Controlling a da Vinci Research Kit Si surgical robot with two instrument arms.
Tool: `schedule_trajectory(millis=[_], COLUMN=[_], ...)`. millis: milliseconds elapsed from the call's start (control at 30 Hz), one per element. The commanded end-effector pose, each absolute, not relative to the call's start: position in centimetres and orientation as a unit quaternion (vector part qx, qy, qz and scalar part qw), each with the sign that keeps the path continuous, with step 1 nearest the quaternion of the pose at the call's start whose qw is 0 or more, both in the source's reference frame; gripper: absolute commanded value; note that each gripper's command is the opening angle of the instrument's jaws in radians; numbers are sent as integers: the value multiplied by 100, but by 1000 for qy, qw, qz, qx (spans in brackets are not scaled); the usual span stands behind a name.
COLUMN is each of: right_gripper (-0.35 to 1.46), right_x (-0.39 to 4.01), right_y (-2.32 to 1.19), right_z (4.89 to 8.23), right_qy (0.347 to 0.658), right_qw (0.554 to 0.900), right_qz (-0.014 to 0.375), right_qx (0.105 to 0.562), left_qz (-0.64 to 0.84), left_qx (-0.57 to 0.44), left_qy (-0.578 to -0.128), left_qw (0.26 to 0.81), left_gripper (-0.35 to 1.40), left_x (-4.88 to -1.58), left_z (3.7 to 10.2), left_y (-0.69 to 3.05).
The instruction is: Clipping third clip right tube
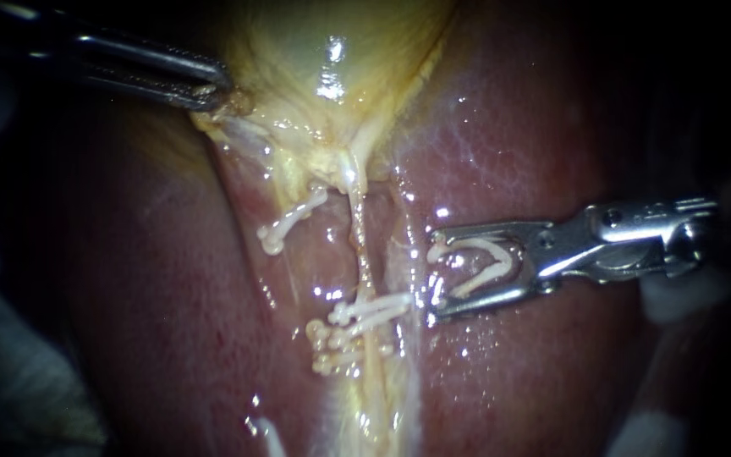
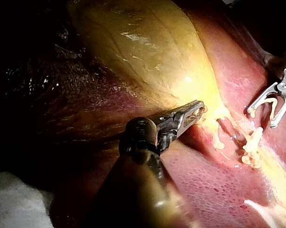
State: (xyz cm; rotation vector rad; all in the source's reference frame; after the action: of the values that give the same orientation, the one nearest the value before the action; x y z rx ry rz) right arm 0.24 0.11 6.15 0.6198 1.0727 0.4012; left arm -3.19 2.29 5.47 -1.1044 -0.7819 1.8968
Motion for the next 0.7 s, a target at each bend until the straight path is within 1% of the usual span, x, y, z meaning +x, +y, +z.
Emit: schedule_trajectory(millis=[33, 200, 300, 467, 700], right_gripper=[49, 49, 50, 50, 50], right_x=[25, 30, 36, 50, 66], right_y=[12, 14, 12, 14, 21], right_z=[609, 596, 595, 599, 613], right_qy=[497, 489, 481, 470, 465], right_qw=[794, 783, 771, 758, 754], right_qz=[191, 213, 220, 236, 254], right_qx=[294, 322, 355, 385, 388], left_qz=[748, 748, 748, 748, 748], left_qx=[-435, -435, -435, -435, -435], left_qy=[-308, -308, -308, -307, -307], left_qw=[395, 395, 395, 395, 395], left_gripper=[-35, -35, -35, -35, -35], left_x=[-319, -319, -319, -319, -320], left_z=[547, 547, 547, 548, 549], left_y=[228, 228, 228, 227, 226])
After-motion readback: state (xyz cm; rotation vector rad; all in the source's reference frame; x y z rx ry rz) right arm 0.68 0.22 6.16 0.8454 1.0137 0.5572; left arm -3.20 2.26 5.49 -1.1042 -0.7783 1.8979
